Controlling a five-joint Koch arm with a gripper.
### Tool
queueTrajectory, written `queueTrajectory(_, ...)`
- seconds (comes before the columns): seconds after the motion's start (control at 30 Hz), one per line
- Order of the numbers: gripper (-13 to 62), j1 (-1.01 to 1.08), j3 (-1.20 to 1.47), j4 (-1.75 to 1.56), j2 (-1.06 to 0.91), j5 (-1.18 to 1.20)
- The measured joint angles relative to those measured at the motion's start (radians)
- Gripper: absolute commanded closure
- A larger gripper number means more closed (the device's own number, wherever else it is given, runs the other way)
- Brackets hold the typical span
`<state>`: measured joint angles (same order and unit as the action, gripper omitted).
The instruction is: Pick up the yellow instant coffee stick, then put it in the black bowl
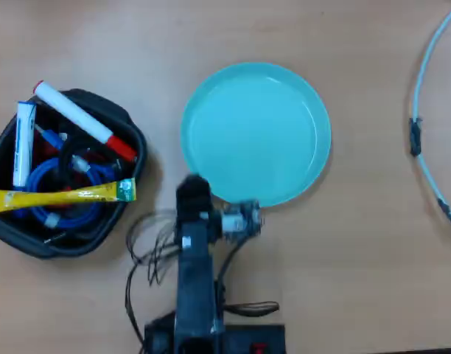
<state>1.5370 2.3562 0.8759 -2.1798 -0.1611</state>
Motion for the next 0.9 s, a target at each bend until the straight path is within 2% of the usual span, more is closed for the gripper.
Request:
queueTrajectory(0.07, 20.6, 0.018, 0.164, -0.072, -0.098, 0.049)
queueTrajectory(0.37, 20.6, 0.014, 0.508, -0.538, -0.101, 0.204)
queueTrajectory(0.57, 20.6, 0.021, 0.746, -0.914, -0.101, 0.213)
queueTrajectory(0.9, 20.6, 0.035, 0.778, -0.963, -0.101, 0.212)
